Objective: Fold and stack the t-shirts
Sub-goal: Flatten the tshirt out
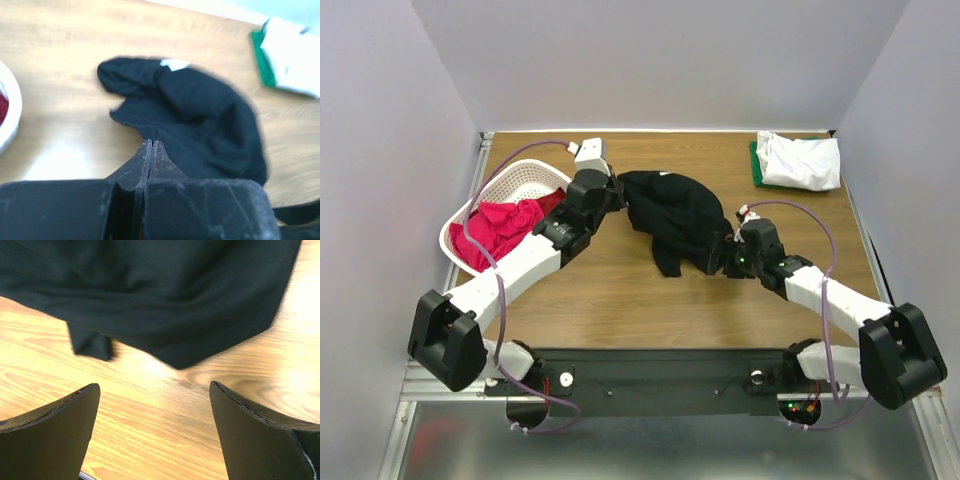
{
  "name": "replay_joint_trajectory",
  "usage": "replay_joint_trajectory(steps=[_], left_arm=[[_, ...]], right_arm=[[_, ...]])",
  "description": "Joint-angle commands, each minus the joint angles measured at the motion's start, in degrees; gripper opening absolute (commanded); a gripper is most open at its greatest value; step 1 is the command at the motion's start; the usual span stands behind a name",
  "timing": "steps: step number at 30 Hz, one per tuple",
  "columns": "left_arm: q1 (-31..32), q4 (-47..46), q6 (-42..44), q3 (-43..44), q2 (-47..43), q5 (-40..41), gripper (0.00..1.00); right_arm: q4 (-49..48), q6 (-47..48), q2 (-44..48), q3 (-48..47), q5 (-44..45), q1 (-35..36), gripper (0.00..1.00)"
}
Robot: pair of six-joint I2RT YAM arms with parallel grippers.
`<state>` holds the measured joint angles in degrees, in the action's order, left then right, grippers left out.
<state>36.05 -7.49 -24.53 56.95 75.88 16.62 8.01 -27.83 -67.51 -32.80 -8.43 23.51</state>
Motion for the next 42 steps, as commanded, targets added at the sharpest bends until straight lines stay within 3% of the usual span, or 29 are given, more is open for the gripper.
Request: replay_joint_trajectory(steps=[1,12,22,28,29,30,33,35,42], left_arm=[[-1.07,-1.93,3.43,6.67,-1.79,-3.17,0.0],[-2.83,-1.74,3.18,7.12,-1.43,-4.93,0.0],[-3.44,-2.09,3.26,6.42,-1.43,-5.63,0.0],[-3.97,-2.01,3.7,6.51,-1.87,-5.99,0.0],[-4.23,-1.83,3.79,6.6,-2.05,-5.99,0.0],[-4.24,-1.83,3.79,6.6,-2.05,-5.99,0.0],[-5.02,-1.66,3.88,6.68,-2.66,-5.9,0.0],[-6.07,-1.74,3.79,6.77,-2.84,-6.33,0.0],[-15.29,-1.74,3.79,10.46,-3.19,-9.58,0.0]], right_arm=[[-7.12,-1.87,-2.45,-1.13,-0.36,3.2,0.96],[-15.56,-5.82,-13.96,-6.14,2.8,15.94,0.93],[-21.98,-8.73,-22.22,-8.51,6.66,18.59,0.82],[-23.66,-7.5,-28.99,-11.32,7.99,18.86,0.69],[-23.48,-7.24,-30.04,-11.93,8.07,19.12,0.57],[-23.48,-7.23,-30.05,-12.11,8.07,19.21,0.57],[-21.12,-6.97,-31.02,-12.73,9.73,19.3,0.31],[-19.53,-6.62,-30.06,-12.73,11.14,19.38,0.0],[-8.2,-2.23,-17.07,-13.43,23.08,19.3,0.0]])
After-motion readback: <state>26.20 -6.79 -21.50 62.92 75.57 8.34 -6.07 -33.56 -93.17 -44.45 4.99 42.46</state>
